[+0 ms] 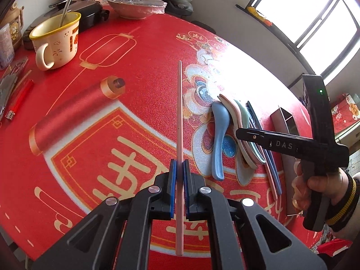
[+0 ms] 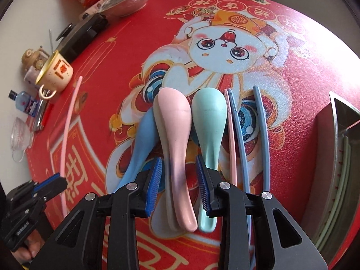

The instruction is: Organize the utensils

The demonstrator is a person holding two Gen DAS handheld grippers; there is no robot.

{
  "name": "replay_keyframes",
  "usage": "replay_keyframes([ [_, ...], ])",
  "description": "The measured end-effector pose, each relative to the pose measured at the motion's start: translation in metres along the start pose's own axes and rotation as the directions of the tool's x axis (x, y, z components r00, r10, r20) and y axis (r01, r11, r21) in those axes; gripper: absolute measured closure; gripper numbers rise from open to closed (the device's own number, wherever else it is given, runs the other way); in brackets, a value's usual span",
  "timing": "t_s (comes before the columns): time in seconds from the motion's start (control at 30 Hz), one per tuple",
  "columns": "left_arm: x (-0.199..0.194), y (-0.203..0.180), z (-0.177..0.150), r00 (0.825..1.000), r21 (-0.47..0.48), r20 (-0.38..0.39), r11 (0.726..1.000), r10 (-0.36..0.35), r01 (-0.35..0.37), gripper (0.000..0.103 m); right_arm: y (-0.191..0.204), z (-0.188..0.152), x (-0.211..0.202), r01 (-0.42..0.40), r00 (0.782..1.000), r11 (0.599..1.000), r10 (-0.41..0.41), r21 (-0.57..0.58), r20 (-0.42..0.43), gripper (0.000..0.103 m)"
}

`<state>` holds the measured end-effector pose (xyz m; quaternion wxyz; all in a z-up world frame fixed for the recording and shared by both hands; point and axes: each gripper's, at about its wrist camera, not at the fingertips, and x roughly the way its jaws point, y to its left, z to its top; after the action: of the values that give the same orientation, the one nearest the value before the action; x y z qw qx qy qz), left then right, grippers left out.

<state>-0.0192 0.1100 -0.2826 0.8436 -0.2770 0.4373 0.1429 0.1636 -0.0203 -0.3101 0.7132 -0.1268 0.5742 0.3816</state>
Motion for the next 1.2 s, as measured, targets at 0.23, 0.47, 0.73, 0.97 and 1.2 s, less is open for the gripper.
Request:
replay_keyframes([
  [0.23, -0.004, 0.011, 0.002, 1.0, -0.019, 0.001, 1.0, 0.008, -0.007, 0.097, 0.005, -0.001, 0.004, -0.03, 1.0, 0.999, 0.03, 0.022, -0.008, 0.087],
  [0.47, 0.001, 0.003, 0.007, 1.0, 0.005, -0.006, 1.0, -0.006, 0.006, 0.097, 0.012, -0.016, -0.007, -0.063, 0.998, 0.997, 0.062, 0.053, 0.019, 0.089],
  [0.73, 0.006, -0.011, 0.01, 1.0, 0.039, -0.014, 0.999, -0.026, 0.027, 0.097, -0.001, -0.043, -0.03, -0.179, 0.983, 0.972, 0.17, 0.153, 0.074, 0.089],
  [0.97, 0.008, -0.027, 0.012, 0.999, 0.075, -0.014, 0.996, -0.039, 0.04, 0.097, -0.036, -0.055, -0.064, -0.188, 0.972, 0.952, 0.145, 0.243, 0.184, 0.089],
  [1.2, 0.01, -0.048, 0.014, 0.998, 0.118, -0.011, 0.991, -0.055, 0.056, 0.097, -0.091, -0.071, -0.107, -0.145, 0.954, 0.922, 0.034, 0.358, 0.298, 0.089],
])
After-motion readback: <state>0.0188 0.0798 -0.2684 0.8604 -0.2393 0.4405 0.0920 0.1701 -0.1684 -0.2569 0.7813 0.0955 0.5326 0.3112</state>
